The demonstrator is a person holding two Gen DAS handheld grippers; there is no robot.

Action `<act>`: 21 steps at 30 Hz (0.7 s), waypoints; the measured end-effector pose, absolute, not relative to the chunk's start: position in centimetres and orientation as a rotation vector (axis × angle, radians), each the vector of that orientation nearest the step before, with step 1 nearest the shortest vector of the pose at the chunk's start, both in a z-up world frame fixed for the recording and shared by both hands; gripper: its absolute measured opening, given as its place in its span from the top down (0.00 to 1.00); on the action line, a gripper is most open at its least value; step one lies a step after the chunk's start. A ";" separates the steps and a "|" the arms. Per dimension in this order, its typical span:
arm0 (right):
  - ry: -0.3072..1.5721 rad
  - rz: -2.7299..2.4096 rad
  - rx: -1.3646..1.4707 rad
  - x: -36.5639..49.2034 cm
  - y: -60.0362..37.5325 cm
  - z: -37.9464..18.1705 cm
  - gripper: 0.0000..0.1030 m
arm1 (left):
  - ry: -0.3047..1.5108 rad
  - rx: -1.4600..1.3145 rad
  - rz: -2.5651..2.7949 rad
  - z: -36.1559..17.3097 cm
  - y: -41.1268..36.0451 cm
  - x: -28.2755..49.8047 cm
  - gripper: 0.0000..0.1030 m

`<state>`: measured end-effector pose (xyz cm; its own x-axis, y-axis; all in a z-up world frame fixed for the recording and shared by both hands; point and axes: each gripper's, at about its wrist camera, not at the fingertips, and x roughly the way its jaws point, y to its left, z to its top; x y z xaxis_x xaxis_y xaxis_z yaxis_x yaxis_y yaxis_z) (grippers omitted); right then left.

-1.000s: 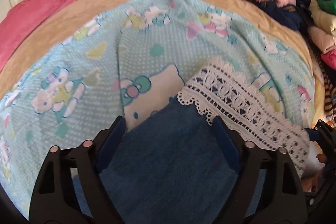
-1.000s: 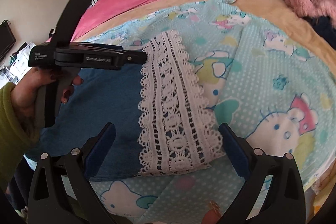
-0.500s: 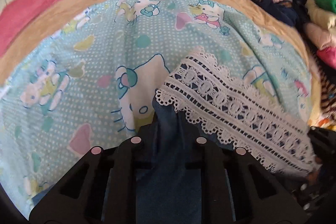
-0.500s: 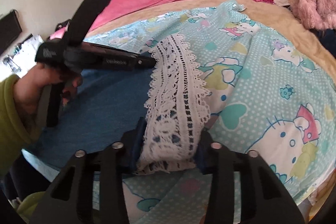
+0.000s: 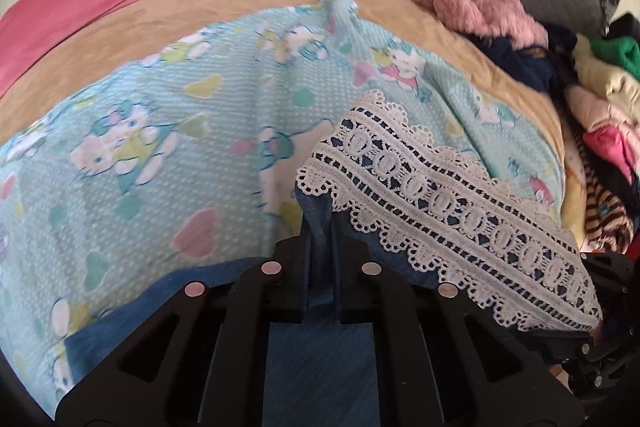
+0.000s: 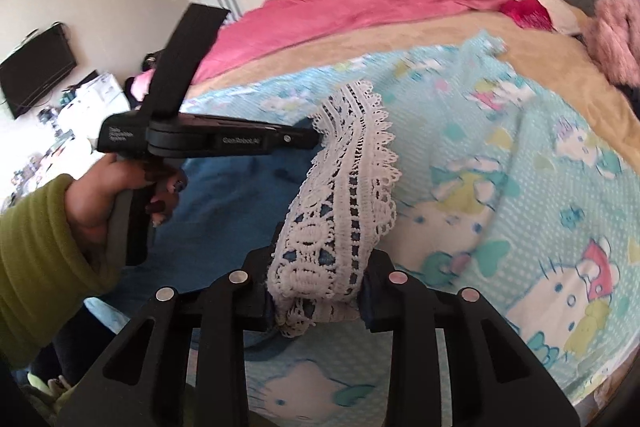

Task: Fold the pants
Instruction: 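Grasp the lace-trimmed leg with the right tool and lift it over the denim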

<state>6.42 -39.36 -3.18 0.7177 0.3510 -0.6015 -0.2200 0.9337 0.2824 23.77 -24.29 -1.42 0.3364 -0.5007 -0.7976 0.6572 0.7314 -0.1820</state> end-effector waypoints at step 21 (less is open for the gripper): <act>0.775 0.618 -0.060 8.0 -21.9 -2.5 0.72 | 0.934 -0.058 -0.522 0.6 -6.6 22.8 0.80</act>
<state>8.03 -21.90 -2.51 0.5478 0.4999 -0.6709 -0.5423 0.8227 0.1702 22.75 -6.58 0.59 0.4800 -0.4521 -0.7518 0.4032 0.8748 -0.2686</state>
